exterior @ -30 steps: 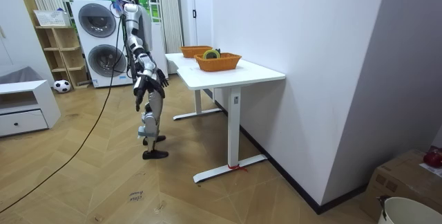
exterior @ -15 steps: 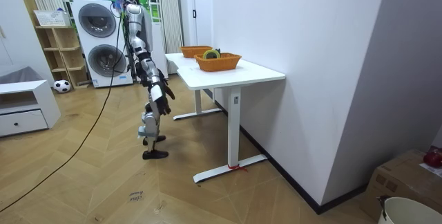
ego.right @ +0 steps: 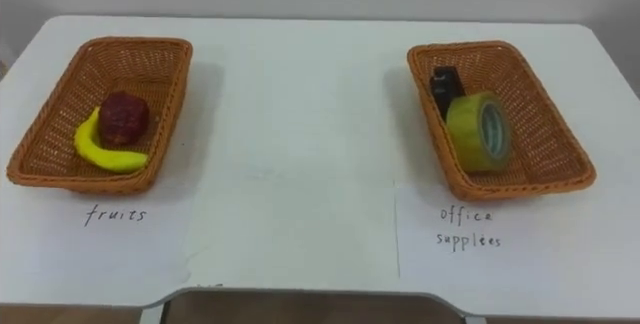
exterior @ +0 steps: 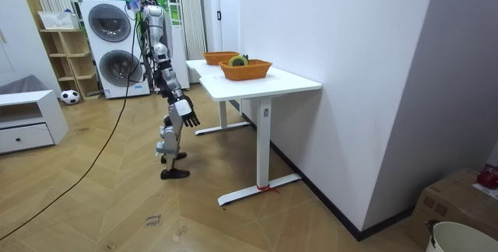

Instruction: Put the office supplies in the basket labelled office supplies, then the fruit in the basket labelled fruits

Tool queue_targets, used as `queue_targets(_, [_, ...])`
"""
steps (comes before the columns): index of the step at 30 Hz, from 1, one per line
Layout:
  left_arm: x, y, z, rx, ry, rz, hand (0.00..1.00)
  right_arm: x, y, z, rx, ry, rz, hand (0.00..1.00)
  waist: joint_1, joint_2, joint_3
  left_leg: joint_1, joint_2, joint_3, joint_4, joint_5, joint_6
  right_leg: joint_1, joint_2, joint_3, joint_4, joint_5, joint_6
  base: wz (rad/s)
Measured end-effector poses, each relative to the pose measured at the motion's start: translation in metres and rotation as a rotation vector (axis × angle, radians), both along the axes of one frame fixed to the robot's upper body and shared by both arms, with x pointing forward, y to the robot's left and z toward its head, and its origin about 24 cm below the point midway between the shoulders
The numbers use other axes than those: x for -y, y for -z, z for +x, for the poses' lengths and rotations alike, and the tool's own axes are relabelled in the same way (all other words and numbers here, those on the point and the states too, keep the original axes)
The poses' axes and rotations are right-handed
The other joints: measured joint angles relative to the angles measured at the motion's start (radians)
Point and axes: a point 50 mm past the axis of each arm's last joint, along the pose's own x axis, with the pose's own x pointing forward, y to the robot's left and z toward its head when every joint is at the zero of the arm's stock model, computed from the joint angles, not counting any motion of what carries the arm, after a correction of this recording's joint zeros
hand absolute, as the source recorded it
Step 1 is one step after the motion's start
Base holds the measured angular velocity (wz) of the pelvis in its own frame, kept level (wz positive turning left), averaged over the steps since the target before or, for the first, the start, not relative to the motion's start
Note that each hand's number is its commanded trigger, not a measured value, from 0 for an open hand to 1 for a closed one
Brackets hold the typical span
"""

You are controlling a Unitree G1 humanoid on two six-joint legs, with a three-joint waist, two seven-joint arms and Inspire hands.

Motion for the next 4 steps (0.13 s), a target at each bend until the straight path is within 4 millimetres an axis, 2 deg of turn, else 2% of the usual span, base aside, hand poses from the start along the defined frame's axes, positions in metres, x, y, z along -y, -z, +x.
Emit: queue_targets(4, [0.0015,0.0004,-0.0004,-0.002,-0.003,0.001,0.0,-0.0029,0.0009,-0.0015,-0.003,-0.007,0.022,0.0,0.0,-0.001,0.0011,-0.001,-0.001,0.0,0.001,0.0,0.0,0.0,-0.001,0.001,0.0,0.0,0.001,0.0])
